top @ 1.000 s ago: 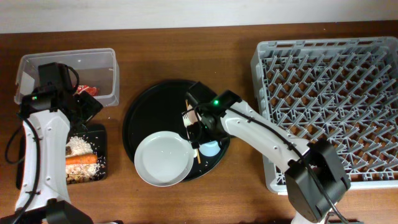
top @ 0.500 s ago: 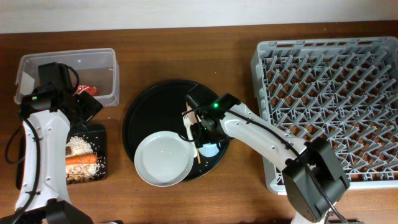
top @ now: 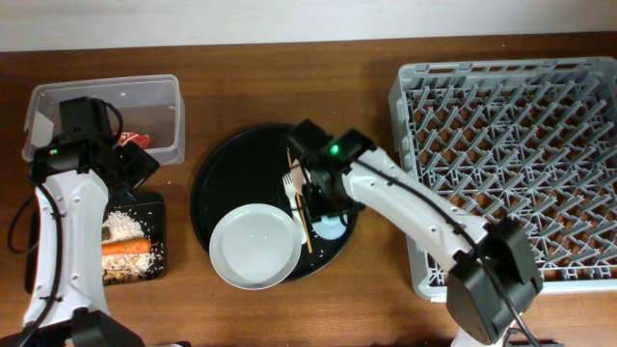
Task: Sort waste into correct bins and load items into the dishwasher rack
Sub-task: 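Lift the blue cup and carry it right over the dish rack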
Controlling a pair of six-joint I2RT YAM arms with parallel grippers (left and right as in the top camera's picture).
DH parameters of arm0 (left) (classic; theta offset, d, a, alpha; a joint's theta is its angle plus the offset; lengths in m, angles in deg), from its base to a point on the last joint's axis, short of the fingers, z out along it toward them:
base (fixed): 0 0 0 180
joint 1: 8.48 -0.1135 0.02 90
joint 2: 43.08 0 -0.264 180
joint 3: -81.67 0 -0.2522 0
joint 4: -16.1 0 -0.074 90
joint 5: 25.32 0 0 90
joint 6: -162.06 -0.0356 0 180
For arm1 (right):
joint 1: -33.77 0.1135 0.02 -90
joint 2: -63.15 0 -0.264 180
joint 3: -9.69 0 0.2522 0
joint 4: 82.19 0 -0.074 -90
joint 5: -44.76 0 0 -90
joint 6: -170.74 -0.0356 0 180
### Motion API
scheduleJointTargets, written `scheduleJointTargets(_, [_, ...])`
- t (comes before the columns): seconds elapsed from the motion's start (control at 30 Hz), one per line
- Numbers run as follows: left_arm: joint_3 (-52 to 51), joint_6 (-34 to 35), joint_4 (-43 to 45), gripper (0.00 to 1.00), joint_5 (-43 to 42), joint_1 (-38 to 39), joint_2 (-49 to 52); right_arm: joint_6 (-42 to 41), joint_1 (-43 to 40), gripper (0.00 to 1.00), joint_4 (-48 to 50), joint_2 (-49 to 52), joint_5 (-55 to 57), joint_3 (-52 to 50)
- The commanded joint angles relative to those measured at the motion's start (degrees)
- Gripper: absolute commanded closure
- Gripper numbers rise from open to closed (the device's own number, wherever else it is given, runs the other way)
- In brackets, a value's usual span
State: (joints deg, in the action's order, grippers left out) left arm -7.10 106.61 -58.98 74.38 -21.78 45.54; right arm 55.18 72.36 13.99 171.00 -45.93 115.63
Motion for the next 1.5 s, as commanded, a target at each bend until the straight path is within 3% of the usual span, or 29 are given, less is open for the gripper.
scheduleJointTargets(0.0, [0.4, 0.6, 0.0, 0.01, 0.2, -0.2, 0.1, 1.7, -2.3, 0.46, -5.6, -2.7, 1.4, 10.5])
scheduleJointTargets(0.17, [0.4, 0.6, 0.0, 0.01, 0.2, -0.2, 0.1, 4.1, -9.3, 0.46, -17.4, -2.7, 6.1, 24.4])
scheduleJointTargets(0.33, [0.4, 0.6, 0.0, 0.01, 0.2, -0.2, 0.1, 9.2, -23.9, 0.46, -22.9, -2.7, 9.2, 31.8])
scheduleJointTargets(0.67, [0.4, 0.6, 0.0, 0.01, 0.2, -0.2, 0.1, 12.1, -60.8, 0.41, -18.3, -2.2, 7.6, 31.5])
scheduleJointTargets(0.8, [0.4, 0.6, 0.0, 0.01, 0.2, -0.2, 0.1, 12.1, -69.7, 0.4, -17.4, -0.4, 2.7, 30.8])
scheduleJointTargets(0.97, [0.4, 0.6, 0.0, 0.01, 0.2, -0.2, 0.1, 12.3, -72.4, 0.26, -17.4, 3.7, 0.6, 30.8])
scheduleJointTargets(1.03, [0.4, 0.6, 0.0, 0.01, 0.2, -0.2, 0.1, 12.3, -72.0, 0.13, -17.4, 5.0, 0.7, 30.8])
scheduleJointTargets(1.1, [0.4, 0.6, 0.0, 0.01, 0.2, -0.2, 0.1, 12.3, -71.7, 0.05, -17.6, 5.6, 0.7, 30.8])
scheduleJointTargets(1.47, [0.4, 0.6, 0.0, 0.01, 0.2, -0.2, 0.1, 12.3, -70.8, 0.01, -20.0, 3.3, -2.1, 30.8])
